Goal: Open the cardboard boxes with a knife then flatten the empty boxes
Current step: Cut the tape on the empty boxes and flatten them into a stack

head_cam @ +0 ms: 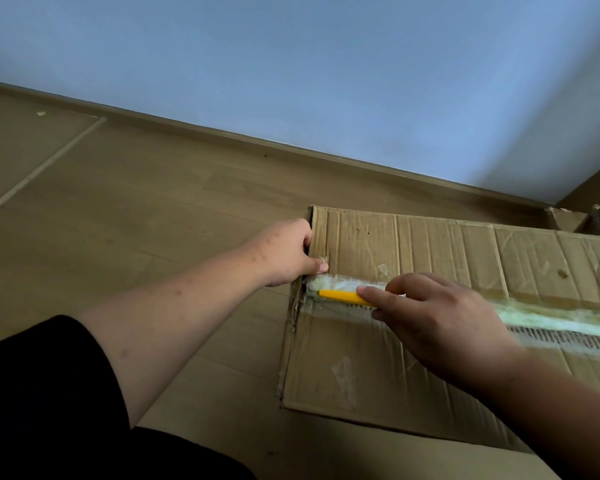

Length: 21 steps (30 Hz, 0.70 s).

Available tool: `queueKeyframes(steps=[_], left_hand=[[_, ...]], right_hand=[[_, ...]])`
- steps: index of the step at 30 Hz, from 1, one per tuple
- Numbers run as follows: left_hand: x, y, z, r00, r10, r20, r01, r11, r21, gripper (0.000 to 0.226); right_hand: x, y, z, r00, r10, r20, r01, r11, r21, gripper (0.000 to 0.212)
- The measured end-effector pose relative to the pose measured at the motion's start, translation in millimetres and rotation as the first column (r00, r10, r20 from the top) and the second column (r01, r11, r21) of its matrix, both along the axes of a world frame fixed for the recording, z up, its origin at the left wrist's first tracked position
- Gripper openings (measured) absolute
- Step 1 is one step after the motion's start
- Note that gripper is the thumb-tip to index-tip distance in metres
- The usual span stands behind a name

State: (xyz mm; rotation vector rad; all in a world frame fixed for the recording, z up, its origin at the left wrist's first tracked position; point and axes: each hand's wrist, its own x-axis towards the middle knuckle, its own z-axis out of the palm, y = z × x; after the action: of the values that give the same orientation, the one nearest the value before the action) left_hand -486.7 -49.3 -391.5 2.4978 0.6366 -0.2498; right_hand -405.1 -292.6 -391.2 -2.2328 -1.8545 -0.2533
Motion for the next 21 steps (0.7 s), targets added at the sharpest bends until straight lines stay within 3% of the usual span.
queueKeyframes(steps=[7,21], left_hand=[[0.9,-0.8,0.1,1.0,-0.026,-0.017,0.027,0.999,0.044,0.032],[4.7,-4.9,-1.8,0.999,-0.043,-0.027,0.046,0.987,0.151,0.033]], right_hand=[[-7.4,2.1,3.7,0.998,-0.028,0.06,0.029,0.999,-0.017,0.04],[-4.9,0.2,6.1,0.993,-0.118,0.026,0.12,0.989,-0.088,0.045]])
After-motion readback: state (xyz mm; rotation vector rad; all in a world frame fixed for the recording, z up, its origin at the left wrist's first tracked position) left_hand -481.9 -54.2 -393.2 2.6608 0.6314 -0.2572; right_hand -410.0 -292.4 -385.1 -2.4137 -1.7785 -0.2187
